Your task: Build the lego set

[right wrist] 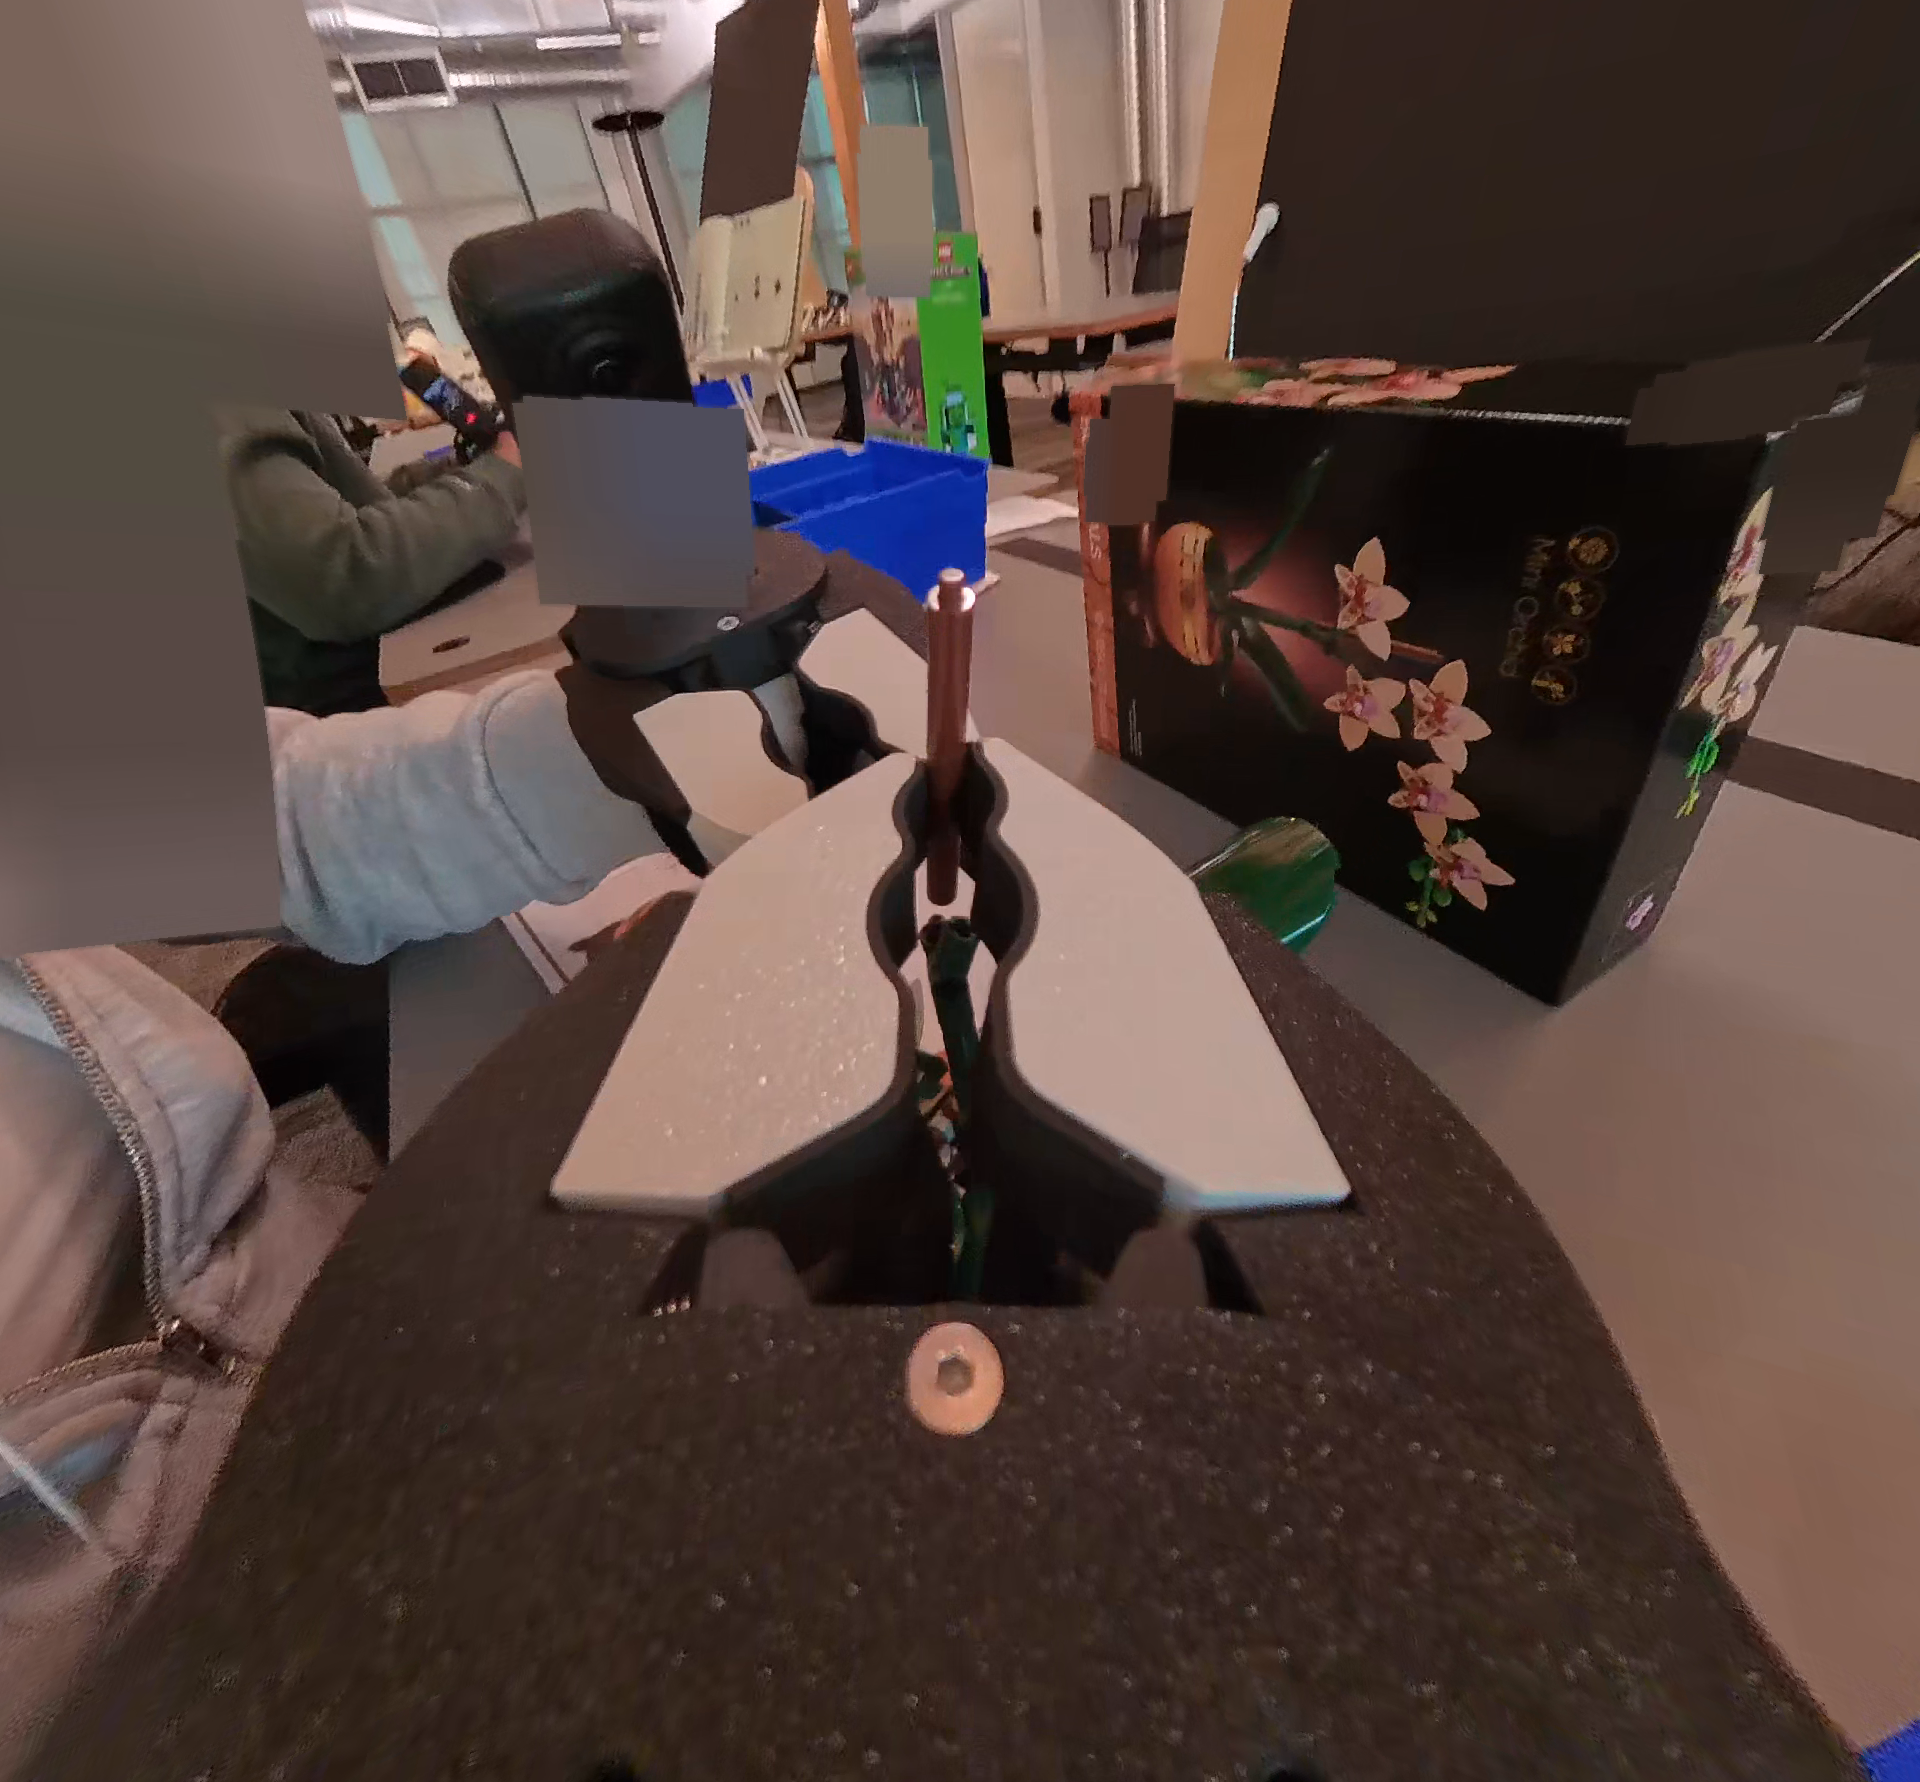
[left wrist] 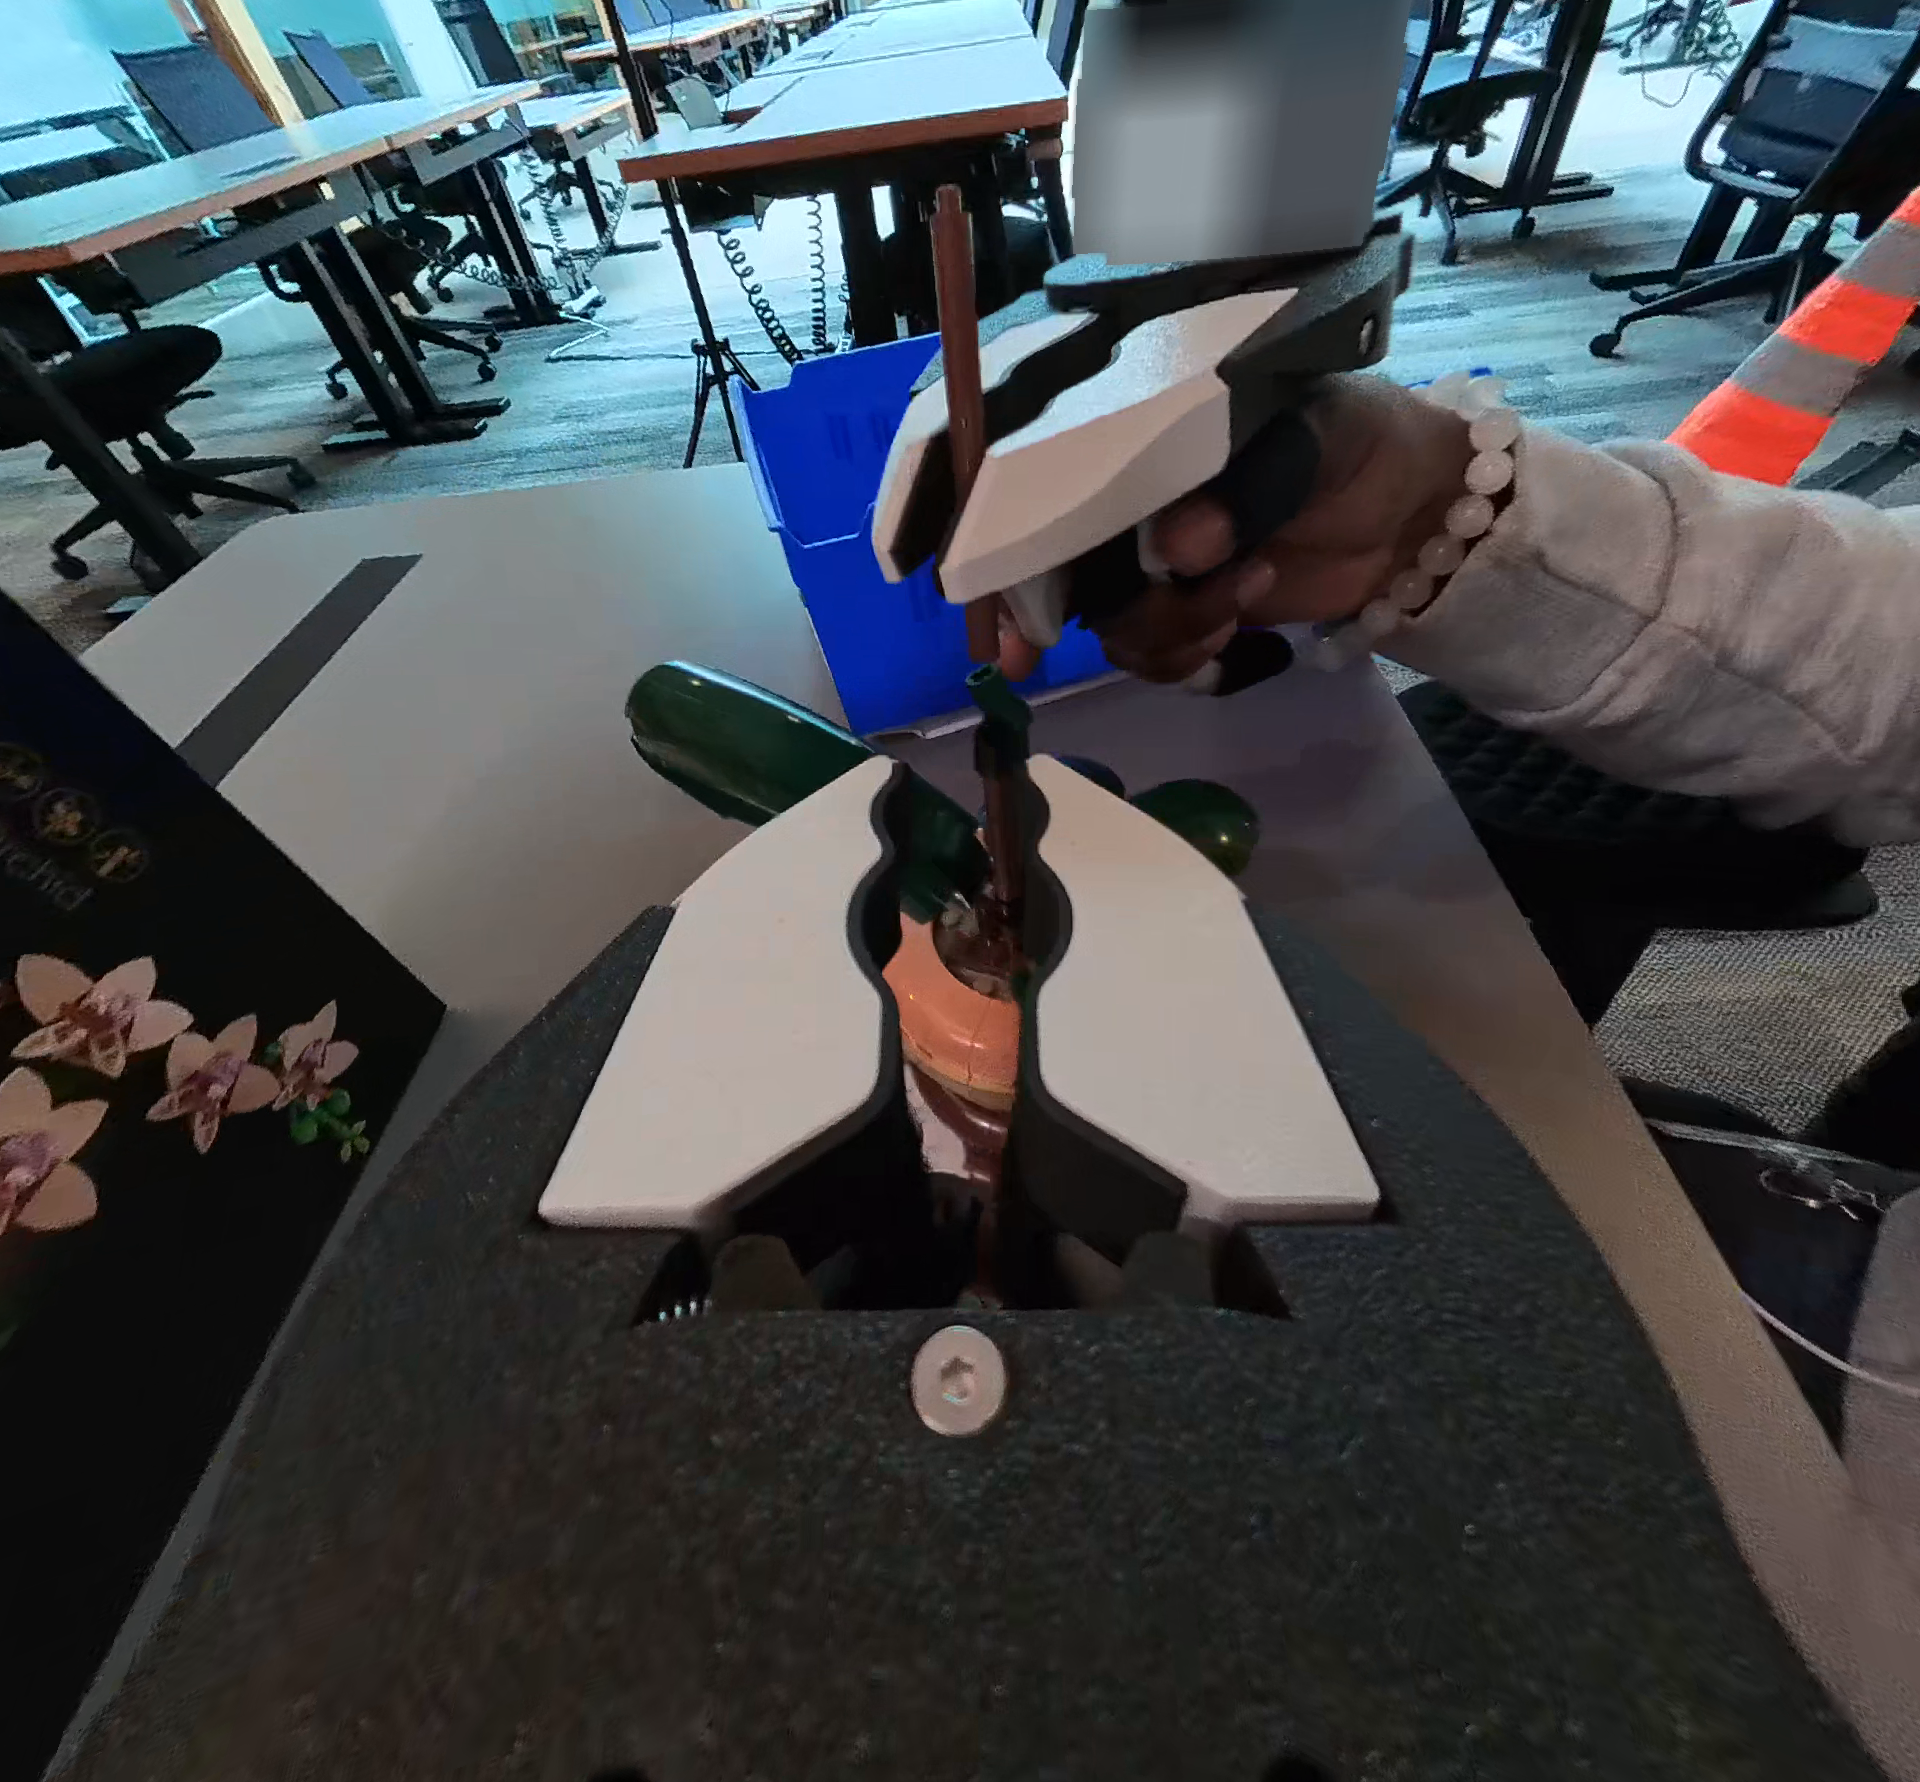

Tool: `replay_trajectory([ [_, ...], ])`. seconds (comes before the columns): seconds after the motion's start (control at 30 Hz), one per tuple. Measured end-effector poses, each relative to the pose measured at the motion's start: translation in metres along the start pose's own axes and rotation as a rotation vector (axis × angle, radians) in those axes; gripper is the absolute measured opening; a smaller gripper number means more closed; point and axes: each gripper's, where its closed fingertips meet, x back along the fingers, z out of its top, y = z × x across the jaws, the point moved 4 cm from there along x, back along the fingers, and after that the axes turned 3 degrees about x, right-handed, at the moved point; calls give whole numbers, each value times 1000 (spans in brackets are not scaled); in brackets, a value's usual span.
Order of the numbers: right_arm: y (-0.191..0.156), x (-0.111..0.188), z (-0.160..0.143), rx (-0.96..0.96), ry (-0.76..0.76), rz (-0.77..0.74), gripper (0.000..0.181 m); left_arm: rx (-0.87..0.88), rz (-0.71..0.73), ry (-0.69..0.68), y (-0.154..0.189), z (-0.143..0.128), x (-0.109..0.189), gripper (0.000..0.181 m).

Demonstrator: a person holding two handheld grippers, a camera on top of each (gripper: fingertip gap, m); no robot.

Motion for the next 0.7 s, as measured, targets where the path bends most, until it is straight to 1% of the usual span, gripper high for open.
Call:
replay_trajectory([
  [0.1, -1, -3, -2, 7, -66, 23, 4, 7, -43, -8, 2, -4, -8, 18],
  [0.27, 0, -7, -5, 41, -172, 20, 4, 14, -70, 3, 2, -10, -14, 15],
  [0.43, 0, -8, -4, 30, -234, 28, 4, 39, -116, 26, 3, -11, -16, 8],
  [0.6, 0, -9, -3, 57, -281, 27, 4, 59, -133, 46, 2, -12, -17, 4],
  [0.7, 0, -7, -3, 87, -280, 9, 4, 82, -143, 63, 2, -13, -18, 4],
])
